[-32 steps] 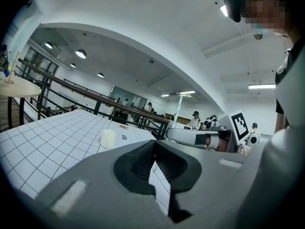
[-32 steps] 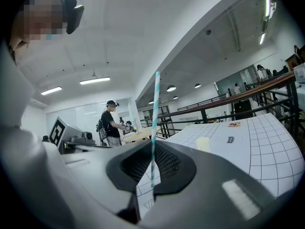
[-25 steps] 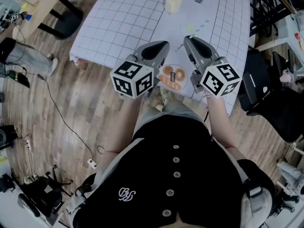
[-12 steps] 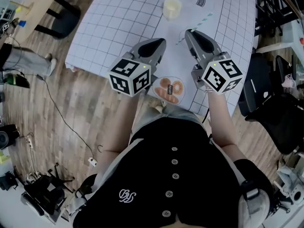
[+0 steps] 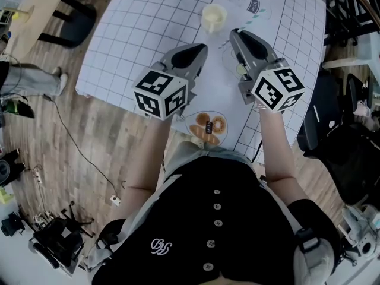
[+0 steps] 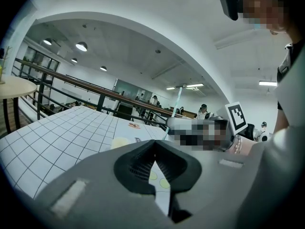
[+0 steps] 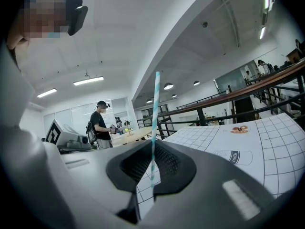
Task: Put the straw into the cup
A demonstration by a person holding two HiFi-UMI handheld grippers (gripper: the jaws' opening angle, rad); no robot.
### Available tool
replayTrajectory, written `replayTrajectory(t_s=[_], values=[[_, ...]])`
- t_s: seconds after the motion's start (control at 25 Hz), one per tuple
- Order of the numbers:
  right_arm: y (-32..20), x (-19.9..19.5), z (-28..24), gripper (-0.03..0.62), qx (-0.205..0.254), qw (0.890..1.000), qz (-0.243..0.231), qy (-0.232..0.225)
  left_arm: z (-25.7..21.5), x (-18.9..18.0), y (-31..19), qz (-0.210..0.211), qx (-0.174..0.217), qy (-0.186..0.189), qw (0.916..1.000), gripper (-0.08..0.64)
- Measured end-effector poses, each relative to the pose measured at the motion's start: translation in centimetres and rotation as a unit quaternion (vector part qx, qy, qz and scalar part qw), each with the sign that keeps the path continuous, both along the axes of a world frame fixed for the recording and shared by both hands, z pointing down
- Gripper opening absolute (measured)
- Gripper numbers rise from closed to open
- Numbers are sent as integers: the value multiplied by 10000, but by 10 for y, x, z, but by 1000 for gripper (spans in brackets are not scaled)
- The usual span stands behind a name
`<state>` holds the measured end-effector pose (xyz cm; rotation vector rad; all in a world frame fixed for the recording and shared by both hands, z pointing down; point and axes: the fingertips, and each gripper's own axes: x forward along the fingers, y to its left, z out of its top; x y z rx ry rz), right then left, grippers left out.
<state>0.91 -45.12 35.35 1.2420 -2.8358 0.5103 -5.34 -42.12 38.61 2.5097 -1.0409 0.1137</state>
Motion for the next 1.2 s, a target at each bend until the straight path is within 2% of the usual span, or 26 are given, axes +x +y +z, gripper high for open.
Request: replayTrajectory(t_s=[0.24,0.52,0.88,1.2], values=[[-41,4,10,17,-38,10000,76,-33,11,4,-32,-166,-155,180,9996,-2],[-82,2,22,17,-8,9998,141,-131,33,3,-55,-63,-256,-5,9997,-2],[-128,0,59,17,-331,9984,349,-309,55,2,-84,-217,-436,112,9988,-1],[-135,-8,104,17,-676,9974,244,41,80,10,-90,-173,-706,63,9973,0]])
